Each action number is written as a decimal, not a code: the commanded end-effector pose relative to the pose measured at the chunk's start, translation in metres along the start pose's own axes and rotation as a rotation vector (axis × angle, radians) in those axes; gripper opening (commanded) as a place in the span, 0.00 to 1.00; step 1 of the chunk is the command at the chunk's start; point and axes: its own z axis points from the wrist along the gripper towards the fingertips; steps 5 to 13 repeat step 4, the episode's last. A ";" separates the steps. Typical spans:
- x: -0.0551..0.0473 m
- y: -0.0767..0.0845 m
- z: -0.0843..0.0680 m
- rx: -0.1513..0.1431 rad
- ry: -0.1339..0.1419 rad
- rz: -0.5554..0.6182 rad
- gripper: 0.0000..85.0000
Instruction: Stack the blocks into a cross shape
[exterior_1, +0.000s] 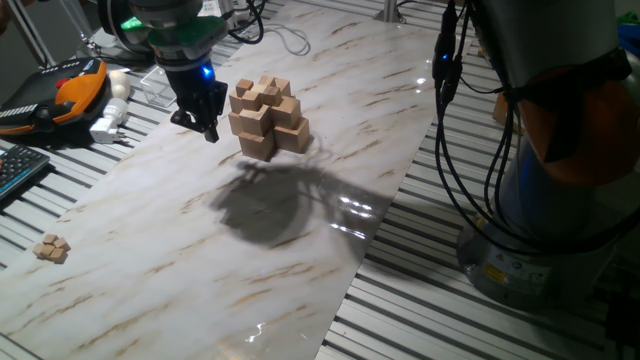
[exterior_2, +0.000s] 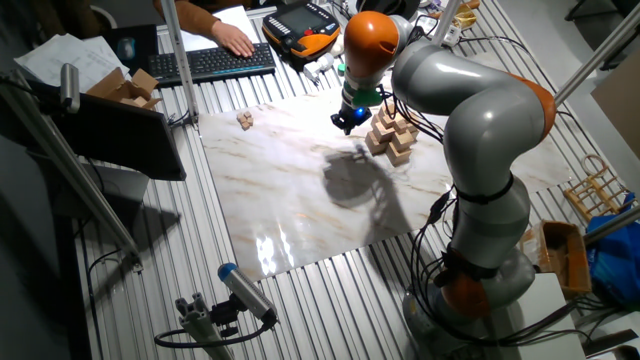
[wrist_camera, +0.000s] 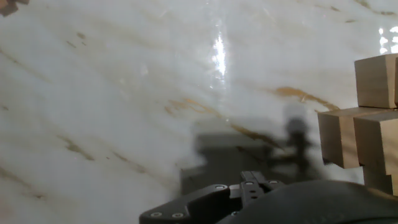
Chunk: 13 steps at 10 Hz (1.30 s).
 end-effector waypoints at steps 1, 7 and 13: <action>0.000 0.000 0.000 0.000 0.000 0.000 0.00; 0.000 0.000 0.000 -0.001 0.003 0.000 0.00; 0.000 0.000 0.000 -0.001 0.003 0.000 0.00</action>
